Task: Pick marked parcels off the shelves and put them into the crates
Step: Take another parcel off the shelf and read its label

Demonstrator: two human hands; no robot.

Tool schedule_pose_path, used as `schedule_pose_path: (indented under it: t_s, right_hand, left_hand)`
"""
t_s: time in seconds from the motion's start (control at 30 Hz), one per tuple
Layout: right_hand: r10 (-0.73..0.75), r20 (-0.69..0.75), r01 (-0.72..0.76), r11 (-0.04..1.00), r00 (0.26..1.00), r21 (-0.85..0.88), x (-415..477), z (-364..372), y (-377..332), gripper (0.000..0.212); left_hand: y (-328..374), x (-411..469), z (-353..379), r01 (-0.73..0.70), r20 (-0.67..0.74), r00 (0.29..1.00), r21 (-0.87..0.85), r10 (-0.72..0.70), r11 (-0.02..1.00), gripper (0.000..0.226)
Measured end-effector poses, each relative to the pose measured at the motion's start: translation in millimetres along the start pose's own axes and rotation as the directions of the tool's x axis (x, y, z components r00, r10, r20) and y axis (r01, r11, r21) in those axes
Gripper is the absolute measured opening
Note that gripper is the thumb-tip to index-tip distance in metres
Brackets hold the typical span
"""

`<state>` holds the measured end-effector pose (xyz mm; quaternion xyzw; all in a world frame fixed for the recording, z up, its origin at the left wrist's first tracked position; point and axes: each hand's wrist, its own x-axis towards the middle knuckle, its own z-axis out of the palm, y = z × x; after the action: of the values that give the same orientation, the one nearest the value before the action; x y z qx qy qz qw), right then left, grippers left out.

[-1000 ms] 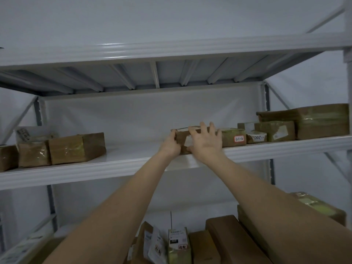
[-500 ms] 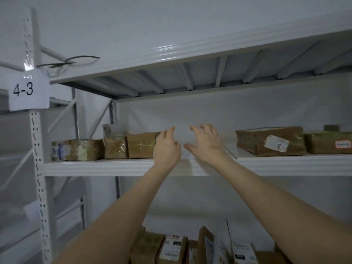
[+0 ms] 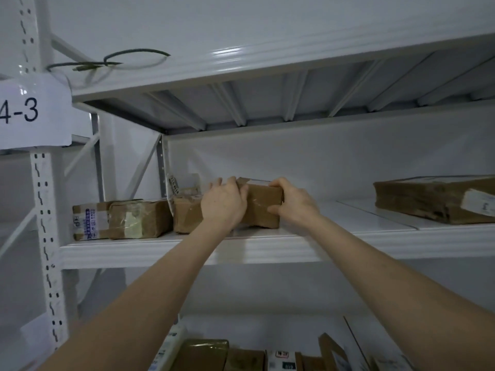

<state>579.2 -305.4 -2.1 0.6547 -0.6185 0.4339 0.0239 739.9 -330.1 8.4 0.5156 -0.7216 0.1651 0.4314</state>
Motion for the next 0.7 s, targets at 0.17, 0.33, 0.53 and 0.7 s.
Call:
schedule_pose_path:
  t_s: [0.17, 0.33, 0.53, 0.7]
  right_hand:
    - [0.066, -0.174, -0.06, 0.997, 0.983, 0.039, -10.3, -12.1, 16.8, 0.042]
    - [0.057, -0.257, -0.077, 0.995, 0.965, -0.07, -26.0, -38.6, 32.3, 0.037]
    - [0.083, -0.296, -0.123, 0.985, 0.952, -0.118, -46.7, -79.6, 53.7, 0.033]
    - [0.115, -0.28, -0.122, 0.992, 0.953, -0.007, -58.5, -106.7, 66.7, 0.051]
  left_hand:
    - [25.7, 3.1, -2.3, 0.218, 0.136, 0.976, -0.535, -0.171, 0.816, 0.043]
    - [57.9, -4.0, 8.3, 0.24, 0.194, 0.97, -0.685, -0.145, 0.688, 0.036]
    - [102.0, -11.5, 17.2, 0.247, 0.223, 0.968, -0.761, -0.116, 0.6, 0.034]
    - [135.9, -17.0, 20.3, 0.31, 0.3, 0.949, -0.84, -0.093, 0.445, 0.051]
